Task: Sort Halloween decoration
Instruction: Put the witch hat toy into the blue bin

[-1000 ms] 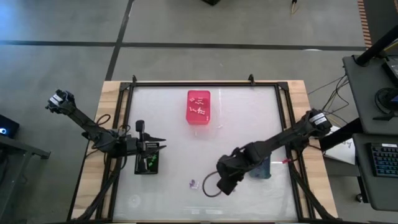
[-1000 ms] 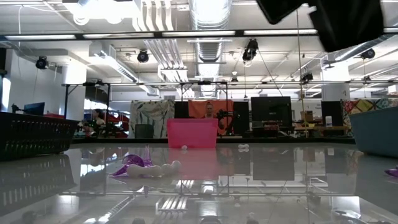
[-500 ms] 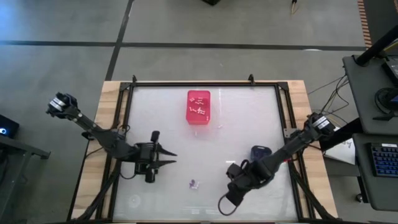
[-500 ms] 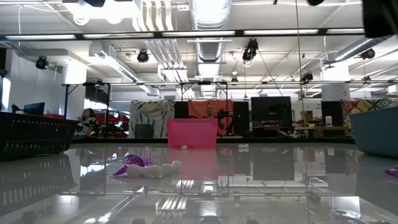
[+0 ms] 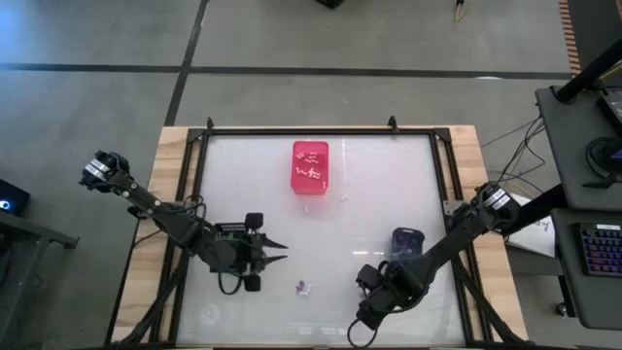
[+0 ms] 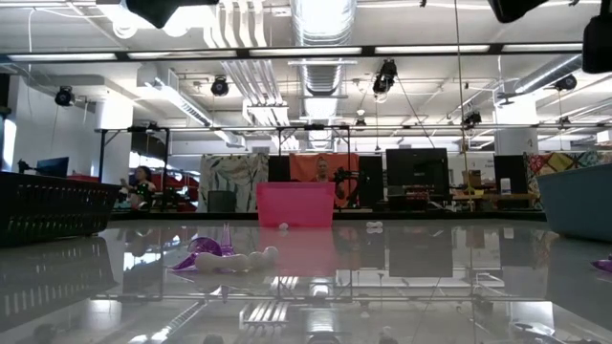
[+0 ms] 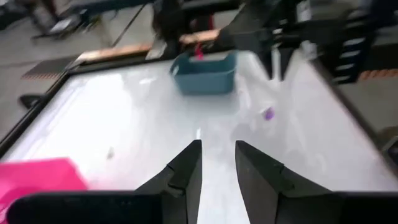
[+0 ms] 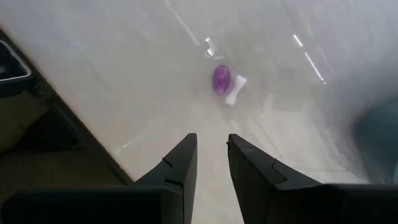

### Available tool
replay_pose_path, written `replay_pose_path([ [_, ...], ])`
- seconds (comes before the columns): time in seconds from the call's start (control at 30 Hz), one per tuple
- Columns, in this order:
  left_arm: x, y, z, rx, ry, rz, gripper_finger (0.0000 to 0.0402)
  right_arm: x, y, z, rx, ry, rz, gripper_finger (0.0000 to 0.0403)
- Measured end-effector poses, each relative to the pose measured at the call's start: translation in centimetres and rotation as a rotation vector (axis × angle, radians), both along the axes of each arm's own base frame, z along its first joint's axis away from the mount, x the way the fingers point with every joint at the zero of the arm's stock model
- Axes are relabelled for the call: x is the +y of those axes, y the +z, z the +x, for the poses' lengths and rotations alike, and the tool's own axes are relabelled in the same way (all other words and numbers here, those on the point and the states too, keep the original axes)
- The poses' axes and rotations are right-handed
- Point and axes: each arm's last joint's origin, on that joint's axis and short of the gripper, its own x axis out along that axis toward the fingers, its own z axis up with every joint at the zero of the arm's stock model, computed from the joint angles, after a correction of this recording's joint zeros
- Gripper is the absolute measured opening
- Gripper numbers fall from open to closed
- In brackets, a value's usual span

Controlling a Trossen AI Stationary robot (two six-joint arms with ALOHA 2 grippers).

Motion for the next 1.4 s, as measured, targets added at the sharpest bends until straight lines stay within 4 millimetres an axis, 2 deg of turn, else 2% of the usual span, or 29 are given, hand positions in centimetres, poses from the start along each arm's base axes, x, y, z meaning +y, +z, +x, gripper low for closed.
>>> replay_pose_path([
  [0.27,-0.4,0.4,1.0,0.049,0.043,0.027,0.0080,0.1,-1.0,0.2,0.030,-0.013,-0.019,0.0082],
  [0.53,0.5,0.3,0.8,0.064,0.111,0.073,0.0080,0.3,-2.0,0.5,0.051,-0.016,-0.037,0.0082],
  [0.9,1.8,0.1,1.3,0.084,0.180,0.093,0.0080,-0.7,-2.2,1.5,0.028,-0.053,-0.062,0.0082],
  [1.4,2.6,0.1,1.6,0.088,0.205,0.103,0.0080,-1.9,-2.1,2.5,0.009,-0.094,-0.050,0.0082],
])
